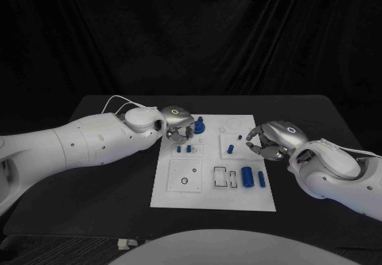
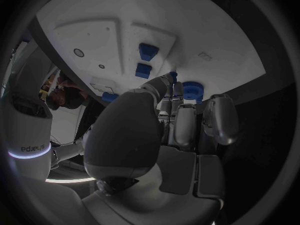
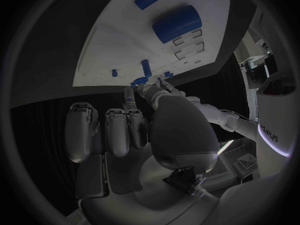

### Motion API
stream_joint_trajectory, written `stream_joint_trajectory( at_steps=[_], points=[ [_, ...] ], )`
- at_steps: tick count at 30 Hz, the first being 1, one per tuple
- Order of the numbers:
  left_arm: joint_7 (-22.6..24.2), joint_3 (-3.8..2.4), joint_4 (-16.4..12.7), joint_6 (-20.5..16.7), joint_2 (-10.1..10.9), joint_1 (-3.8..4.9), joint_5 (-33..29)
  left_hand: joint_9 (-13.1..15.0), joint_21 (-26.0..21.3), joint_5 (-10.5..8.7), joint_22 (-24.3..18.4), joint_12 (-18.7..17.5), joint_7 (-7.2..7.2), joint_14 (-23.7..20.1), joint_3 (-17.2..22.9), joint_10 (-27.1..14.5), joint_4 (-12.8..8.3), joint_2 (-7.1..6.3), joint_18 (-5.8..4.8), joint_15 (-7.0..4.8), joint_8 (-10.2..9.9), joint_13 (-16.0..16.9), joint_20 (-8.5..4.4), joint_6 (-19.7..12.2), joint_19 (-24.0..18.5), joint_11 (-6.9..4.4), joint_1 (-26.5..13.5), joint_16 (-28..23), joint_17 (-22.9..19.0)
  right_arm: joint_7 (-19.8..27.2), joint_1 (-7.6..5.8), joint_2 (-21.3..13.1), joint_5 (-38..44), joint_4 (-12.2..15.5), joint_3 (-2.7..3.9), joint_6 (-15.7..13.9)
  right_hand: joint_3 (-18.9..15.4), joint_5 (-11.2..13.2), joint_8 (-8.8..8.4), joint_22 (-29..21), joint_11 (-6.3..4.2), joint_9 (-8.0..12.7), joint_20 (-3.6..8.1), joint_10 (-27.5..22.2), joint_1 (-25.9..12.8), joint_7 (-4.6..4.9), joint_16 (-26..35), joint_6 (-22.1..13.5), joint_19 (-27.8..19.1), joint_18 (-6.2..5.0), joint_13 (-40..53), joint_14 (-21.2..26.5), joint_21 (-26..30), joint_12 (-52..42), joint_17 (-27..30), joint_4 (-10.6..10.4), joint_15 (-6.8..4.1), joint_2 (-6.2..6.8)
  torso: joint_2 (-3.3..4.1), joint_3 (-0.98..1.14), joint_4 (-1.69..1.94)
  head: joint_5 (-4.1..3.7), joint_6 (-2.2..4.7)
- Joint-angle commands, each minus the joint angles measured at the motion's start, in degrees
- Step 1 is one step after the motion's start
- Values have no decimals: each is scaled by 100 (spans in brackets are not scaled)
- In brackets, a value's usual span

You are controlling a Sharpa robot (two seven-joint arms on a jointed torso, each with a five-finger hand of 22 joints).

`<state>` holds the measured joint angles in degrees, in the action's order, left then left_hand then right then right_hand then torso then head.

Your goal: Assemble the parts on the task board

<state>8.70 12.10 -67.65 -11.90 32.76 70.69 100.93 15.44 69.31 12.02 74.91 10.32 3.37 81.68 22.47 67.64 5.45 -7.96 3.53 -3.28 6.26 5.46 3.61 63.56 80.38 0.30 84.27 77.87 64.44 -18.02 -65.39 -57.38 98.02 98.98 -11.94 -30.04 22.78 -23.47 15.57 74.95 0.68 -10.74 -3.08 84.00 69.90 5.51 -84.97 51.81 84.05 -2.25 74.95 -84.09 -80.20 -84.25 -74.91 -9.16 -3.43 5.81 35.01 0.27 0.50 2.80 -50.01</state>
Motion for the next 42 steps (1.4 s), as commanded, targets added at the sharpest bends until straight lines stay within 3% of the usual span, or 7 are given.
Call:
stream_joint_trajectory(
  at_steps=[1,5,11,16,32,38,42],
  points=[
    [31,9,-2,109,-21,-33,6,-10,-47,-12,932,-9,-5,-41,34,52,-15,-24,79,10,-29,-1,-14,-24,-11,-5,-54,-43,-18,-50,11,-2,-34,-4,2,22,29,-25,-30,1177,-20,6,36,283,66,-6,28,45,184,-21,784,-334,18,30,-46,-4,-4,-12,-2,0,0,5,1],
    [1,9,1,168,-22,-38,6,-23,-105,-72,919,-57,-53,-73,23,27,-22,-47,88,1,-72,5,-16,-76,-43,-32,-84,-69,-61,-60,12,3,-50,-9,2,39,30,-25,-29,1178,-20,5,36,282,67,-5,29,49,185,-21,783,-334,15,31,-43,-4,-3,-13,-1,2,0,5,1],
    [-143,9,12,361,-18,-48,6,-107,-317,-349,871,-268,-132,-206,7,-277,14,-130,122,-12,-261,-3,-16,-479,-160,-44,-206,-180,-257,-68,13,13,-56,-12,2,59,30,-25,-29,1178,-20,5,36,282,67,-5,29,49,185,-21,783,-334,15,31,-43,-4,-3,-13,0,1,2,4,1],
    [-184,9,14,384,0,-55,6,-142,-373,-381,861,-310,-170,-238,14,-388,16,-161,129,-11,-269,16,-14,-655,-188,-45,-229,-195,-289,-74,14,19,-57,-16,2,77,30,-25,-27,1177,-21,5,35,279,69,-4,28,54,184,-21,775,-334,18,38,-45,-3,-3,-12,-1,0,1,6,1],
    [-231,9,16,371,15,-66,6,-165,-484,-368,836,-341,-200,-295,33,-490,15,-171,146,-5,-266,39,-8,-772,-239,-32,-238,-247,-385,-82,24,47,-58,-28,2,110,31,-24,-27,1175,-23,5,34,278,72,-3,30,57,182,-23,774,-333,24,39,-41,0,-2,-10,-1,0,1,13,1],
    [-252,9,13,181,50,-67,6,-251,-513,-364,837,-356,-412,-302,50,-614,18,-210,144,47,-270,105,17,-1170,-235,53,-263,-241,-391,-75,27,40,-58,-28,2,111,33,-25,-27,1176,-23,5,34,279,76,-4,30,60,184,-22,776,-333,20,38,-42,4,-3,-9,-3,-1,1,43,1],
    [-227,8,-3,-150,154,-66,6,-306,-586,-397,823,-429,-539,-329,34,-867,10,-252,154,76,-261,127,39,-1387,-254,89,-256,-267,-449,-71,25,-9,-58,0,3,100,28,-20,-32,1174,-25,8,33,257,81,-3,32,57,180,-24,726,-332,28,81,-36,13,-3,10,0,-1,1,94,1]
  ],
)
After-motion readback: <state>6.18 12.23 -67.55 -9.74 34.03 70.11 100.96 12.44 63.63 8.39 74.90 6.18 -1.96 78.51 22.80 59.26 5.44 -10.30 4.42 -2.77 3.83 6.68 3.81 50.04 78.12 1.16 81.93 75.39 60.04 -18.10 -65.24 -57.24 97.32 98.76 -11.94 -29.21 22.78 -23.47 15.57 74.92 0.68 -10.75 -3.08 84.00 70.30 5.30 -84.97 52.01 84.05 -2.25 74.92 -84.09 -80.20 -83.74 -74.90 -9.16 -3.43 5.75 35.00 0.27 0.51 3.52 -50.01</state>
